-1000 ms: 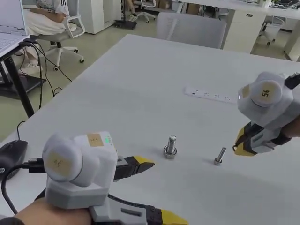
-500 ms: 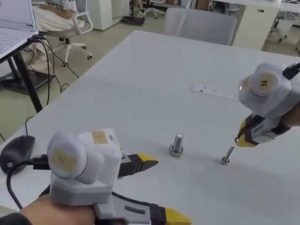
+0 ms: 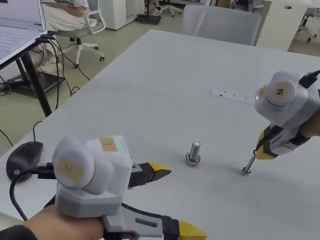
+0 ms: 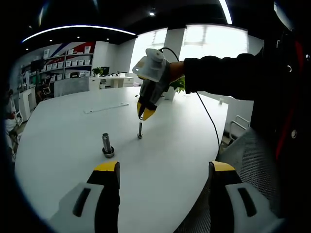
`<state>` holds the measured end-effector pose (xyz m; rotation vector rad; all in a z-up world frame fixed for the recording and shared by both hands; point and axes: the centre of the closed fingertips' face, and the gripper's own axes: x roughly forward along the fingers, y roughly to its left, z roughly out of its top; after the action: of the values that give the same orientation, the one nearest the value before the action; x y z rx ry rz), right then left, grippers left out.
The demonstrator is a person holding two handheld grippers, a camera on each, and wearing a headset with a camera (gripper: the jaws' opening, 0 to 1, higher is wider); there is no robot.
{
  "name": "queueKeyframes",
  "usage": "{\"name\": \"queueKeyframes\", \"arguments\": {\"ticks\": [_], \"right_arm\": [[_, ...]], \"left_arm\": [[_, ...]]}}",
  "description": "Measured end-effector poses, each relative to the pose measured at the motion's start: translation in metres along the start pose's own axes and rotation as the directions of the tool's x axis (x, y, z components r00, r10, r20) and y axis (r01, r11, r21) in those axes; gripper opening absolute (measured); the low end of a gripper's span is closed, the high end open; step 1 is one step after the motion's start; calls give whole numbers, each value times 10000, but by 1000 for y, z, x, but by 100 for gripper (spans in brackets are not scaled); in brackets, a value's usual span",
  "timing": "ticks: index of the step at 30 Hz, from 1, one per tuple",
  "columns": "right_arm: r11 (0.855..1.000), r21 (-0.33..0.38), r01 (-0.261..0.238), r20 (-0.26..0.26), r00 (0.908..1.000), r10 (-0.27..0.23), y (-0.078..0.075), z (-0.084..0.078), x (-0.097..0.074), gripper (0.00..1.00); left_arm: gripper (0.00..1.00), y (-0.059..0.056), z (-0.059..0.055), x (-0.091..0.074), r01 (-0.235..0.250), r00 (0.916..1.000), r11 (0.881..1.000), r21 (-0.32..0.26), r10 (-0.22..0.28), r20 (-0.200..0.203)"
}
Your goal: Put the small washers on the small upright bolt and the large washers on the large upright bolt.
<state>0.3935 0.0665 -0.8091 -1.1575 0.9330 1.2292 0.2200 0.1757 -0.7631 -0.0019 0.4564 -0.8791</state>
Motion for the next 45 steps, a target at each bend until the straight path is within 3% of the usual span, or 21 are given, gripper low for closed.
{"name": "queueKeyframes", "arguments": {"ticks": [33, 45], "right_arm": [[9991, 76, -419, -144, 9990, 420, 1, -5, 16, 13], [9979, 126, -641, -172, 9978, 643, 4, -7, 31, 13]], "left_arm": [[74, 2, -3, 1, -30, 9999, 9999, -158, 28, -104], [74, 3, -4, 2, -79, 9999, 9998, -188, 76, -154]]}}
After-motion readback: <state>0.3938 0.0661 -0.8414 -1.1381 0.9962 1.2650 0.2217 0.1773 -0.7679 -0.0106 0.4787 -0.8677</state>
